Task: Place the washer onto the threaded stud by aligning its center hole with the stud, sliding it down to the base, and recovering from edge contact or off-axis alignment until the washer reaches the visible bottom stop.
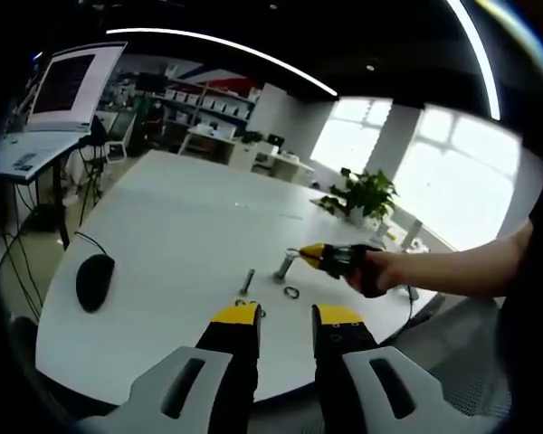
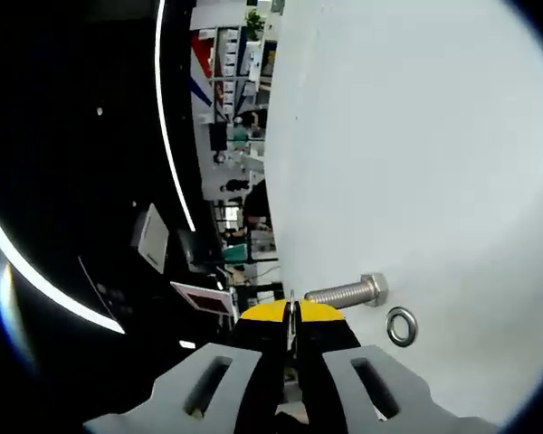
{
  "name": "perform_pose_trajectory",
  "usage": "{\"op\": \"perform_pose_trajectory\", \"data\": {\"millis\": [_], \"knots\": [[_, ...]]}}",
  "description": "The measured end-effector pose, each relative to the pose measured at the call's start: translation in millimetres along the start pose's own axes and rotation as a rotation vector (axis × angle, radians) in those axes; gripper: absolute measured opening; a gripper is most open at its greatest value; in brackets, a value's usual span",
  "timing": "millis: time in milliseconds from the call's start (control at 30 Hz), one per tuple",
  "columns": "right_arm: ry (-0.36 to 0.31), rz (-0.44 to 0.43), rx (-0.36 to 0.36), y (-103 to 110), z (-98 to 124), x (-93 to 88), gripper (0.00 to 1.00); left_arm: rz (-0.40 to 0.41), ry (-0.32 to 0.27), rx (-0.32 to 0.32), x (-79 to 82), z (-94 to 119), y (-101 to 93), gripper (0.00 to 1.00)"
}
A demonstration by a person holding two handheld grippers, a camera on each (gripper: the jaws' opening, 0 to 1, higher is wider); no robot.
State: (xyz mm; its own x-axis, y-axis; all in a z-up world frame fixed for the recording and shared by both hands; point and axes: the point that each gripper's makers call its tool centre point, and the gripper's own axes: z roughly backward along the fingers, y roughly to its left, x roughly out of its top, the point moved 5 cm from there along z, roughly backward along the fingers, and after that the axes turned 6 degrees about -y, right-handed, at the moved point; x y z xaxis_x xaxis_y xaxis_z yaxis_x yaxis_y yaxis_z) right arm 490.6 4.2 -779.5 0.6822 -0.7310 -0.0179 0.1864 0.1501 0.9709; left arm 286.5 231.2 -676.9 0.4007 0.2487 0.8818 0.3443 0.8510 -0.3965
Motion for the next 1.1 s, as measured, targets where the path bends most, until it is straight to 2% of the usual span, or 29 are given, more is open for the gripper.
{"op": "perform_pose_trajectory", "data": {"millis": [300,733,800,833,933,967,1033,1100], "knots": [[-0.029,-0.027,-0.006,-6,-5,4.9,0.04,0.000,-0.002,-0.002,0.3,0,-0.2,0.20],[-0.015,0.068,-0.086,-21,-9,3.6,0.04,0.001,-0.004,-0.003,0.4,0,-0.3,0.20],[-0.014,0.108,-0.099,-23,-9,0.8,0.04,0.002,-0.003,-0.003,0.4,0,-0.2,0.20],[-0.015,0.156,-0.118,-26,-9,0.8,0.04,0.002,-0.003,-0.003,0.4,0,-0.2,0.20],[0.013,0.244,-0.117,-26,-8,-1.4,0.05,0.002,-0.002,-0.003,0.3,0,0.0,0.20],[0.013,0.298,-0.129,-27,-7,-0.2,0.09,0.002,-0.002,-0.003,0.3,0,0.0,0.20],[0.022,0.333,-0.147,-27,-7,-0.1,0.17,0.002,-0.001,-0.003,0.3,0,-0.1,0.20],[0.053,0.376,-0.150,-26,-7,2.1,0.18,0.002,-0.002,-0.003,0.3,0,0.0,0.20]]}}
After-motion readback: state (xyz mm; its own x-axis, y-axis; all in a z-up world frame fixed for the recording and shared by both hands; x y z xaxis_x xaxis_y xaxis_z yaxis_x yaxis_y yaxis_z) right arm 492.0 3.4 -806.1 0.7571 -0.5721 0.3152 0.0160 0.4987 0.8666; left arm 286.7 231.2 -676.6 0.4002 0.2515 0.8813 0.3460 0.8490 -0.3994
